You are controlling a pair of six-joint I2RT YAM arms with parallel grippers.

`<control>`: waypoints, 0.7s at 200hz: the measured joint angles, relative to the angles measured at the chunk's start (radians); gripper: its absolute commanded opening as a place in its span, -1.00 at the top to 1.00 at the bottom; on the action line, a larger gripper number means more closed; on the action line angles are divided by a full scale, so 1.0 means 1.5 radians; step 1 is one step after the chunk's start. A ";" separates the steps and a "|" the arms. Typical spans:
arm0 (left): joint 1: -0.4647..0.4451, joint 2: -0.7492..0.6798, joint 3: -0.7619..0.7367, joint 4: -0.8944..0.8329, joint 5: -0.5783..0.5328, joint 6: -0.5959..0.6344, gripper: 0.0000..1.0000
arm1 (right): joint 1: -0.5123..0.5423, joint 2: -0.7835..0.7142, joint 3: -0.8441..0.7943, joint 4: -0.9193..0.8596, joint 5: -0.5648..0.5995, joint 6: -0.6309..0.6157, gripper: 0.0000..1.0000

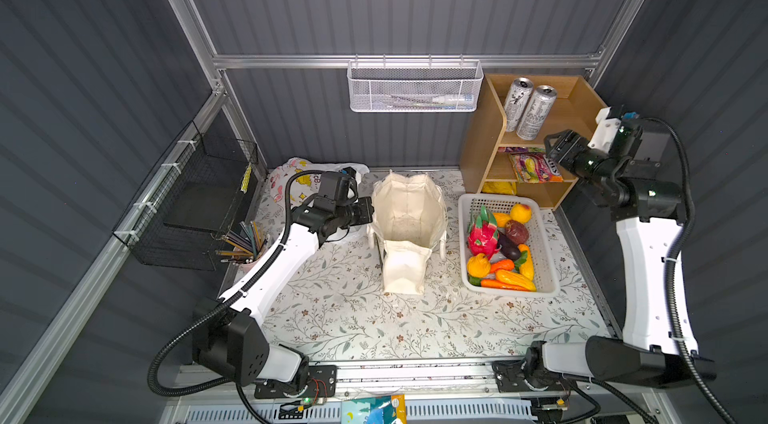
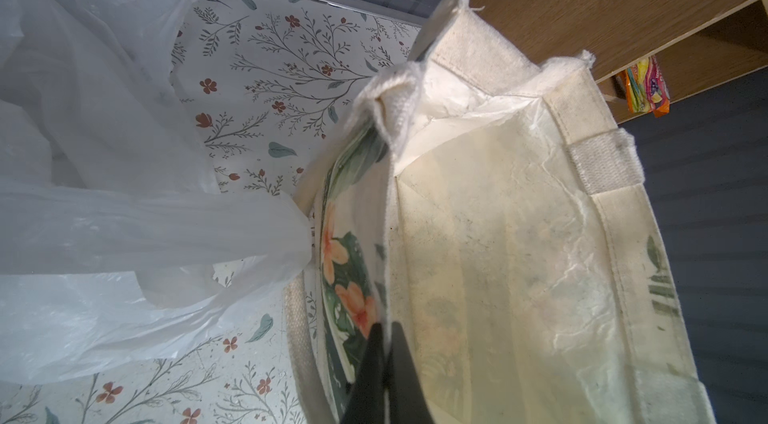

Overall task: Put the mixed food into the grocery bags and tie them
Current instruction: 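Hold the tote open with the left gripper while the right grasps a shelf can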

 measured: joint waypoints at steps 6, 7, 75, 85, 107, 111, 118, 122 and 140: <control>-0.001 0.000 -0.001 0.001 0.000 0.000 1.00 | -0.003 0.015 0.018 0.007 0.006 -0.005 -0.64; -0.001 0.000 -0.001 0.002 0.000 0.000 1.00 | -0.004 0.020 0.022 0.008 0.008 -0.005 -0.65; -0.001 0.010 0.001 0.008 0.017 0.000 1.00 | -0.007 0.215 0.162 0.095 0.025 -0.097 -0.83; -0.001 0.014 0.003 0.008 0.020 0.000 1.00 | -0.007 0.242 0.184 0.098 0.023 -0.107 -0.84; -0.001 0.022 0.006 0.009 0.026 0.000 1.00 | -0.007 0.293 0.227 0.111 0.022 -0.124 -0.83; -0.001 0.023 0.007 0.009 0.027 0.000 1.00 | -0.007 0.302 0.236 0.112 0.021 -0.125 -0.83; -0.001 0.027 0.010 0.009 0.030 0.000 1.00 | -0.007 0.314 0.248 0.116 0.018 -0.127 -0.82; -0.001 0.029 0.012 0.009 0.031 0.000 1.00 | -0.007 0.323 0.255 0.118 0.016 -0.128 -0.82; -0.001 0.042 0.022 0.009 0.036 0.000 1.00 | -0.007 0.350 0.279 0.127 0.007 -0.128 -0.81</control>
